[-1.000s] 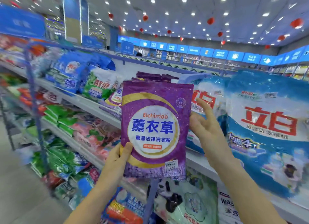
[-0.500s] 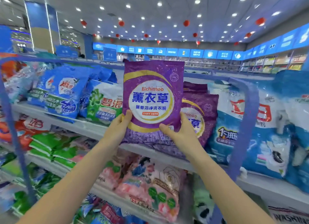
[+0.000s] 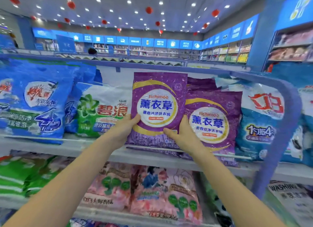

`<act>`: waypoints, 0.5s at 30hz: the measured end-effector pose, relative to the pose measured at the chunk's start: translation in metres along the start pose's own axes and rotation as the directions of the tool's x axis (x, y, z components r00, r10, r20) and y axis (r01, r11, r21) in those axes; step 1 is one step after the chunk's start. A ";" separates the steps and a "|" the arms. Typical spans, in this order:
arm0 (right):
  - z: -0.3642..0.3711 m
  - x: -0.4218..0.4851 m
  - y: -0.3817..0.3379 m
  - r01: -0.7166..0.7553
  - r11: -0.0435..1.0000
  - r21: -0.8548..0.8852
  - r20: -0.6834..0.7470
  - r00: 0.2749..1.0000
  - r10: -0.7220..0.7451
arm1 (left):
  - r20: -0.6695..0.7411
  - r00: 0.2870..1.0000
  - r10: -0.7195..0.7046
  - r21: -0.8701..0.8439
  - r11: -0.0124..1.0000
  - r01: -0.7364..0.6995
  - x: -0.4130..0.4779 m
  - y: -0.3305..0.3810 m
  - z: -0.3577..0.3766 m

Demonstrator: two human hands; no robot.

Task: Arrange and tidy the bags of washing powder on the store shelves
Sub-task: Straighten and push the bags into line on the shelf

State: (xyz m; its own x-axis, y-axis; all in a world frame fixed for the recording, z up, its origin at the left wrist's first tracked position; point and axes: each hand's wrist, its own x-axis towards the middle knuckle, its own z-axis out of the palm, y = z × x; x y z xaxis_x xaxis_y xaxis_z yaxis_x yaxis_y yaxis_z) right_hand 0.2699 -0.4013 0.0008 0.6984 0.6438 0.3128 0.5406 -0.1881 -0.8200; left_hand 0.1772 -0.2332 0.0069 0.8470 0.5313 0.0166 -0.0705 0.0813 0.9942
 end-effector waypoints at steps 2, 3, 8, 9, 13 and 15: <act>0.005 0.000 0.000 -0.018 1.000 -0.003 -0.010 1.000 0.018 | 0.042 0.999 0.011 -0.040 0.999 -0.010 0.004 -0.004 0.000; 0.006 0.001 0.000 -0.024 1.000 0.002 -0.010 1.000 0.024 | 0.056 0.998 0.026 -0.040 0.999 -0.024 0.006 -0.005 0.001; 0.011 0.009 -0.005 -0.033 0.999 0.034 -0.059 0.998 0.035 | 0.050 0.993 0.103 -0.012 0.995 -0.103 0.019 -0.009 0.004; 0.012 0.010 -0.004 -0.050 0.997 0.053 -0.077 0.996 0.054 | 0.066 0.992 0.105 -0.005 0.994 -0.105 0.019 -0.009 0.004; 0.015 0.005 -0.001 -0.103 0.995 0.008 -0.091 0.990 0.103 | 0.102 0.993 0.057 0.076 0.995 -0.065 0.016 -0.013 -0.007; 0.018 -0.003 0.001 -0.096 0.995 -0.008 -0.103 0.990 0.095 | 0.088 0.995 0.056 0.176 0.982 -0.071 0.010 -0.017 -0.014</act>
State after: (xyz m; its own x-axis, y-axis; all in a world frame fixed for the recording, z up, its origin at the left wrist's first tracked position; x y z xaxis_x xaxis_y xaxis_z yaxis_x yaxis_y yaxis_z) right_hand 0.2602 -0.3899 -0.0097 0.7909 0.5435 0.2814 0.4750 -0.2552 -0.8422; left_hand 0.1796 -0.2169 -0.0111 0.8848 0.4589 0.0816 -0.0366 -0.1062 0.9937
